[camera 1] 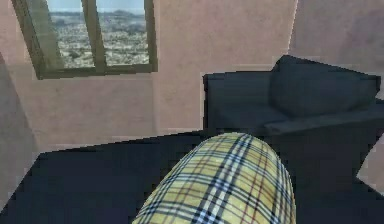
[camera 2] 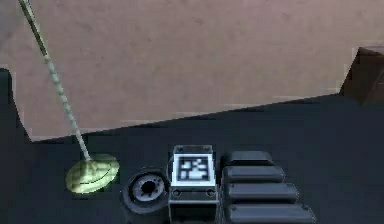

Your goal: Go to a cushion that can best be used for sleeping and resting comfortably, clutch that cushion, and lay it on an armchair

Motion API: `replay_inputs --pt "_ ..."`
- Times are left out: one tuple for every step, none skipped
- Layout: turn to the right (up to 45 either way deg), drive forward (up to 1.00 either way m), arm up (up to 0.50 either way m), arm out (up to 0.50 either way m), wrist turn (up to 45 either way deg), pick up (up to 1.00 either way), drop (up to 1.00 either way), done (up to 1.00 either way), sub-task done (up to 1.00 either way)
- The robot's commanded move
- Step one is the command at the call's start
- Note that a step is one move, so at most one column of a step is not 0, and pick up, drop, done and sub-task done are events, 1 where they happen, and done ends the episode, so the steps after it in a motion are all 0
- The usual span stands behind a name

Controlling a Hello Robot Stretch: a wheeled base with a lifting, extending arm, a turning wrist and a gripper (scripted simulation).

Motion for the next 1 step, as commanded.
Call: replay_inputs --pt "0.0 1.0 0.0 0.0 0.0 0.0 0.0 0.0 0.0"
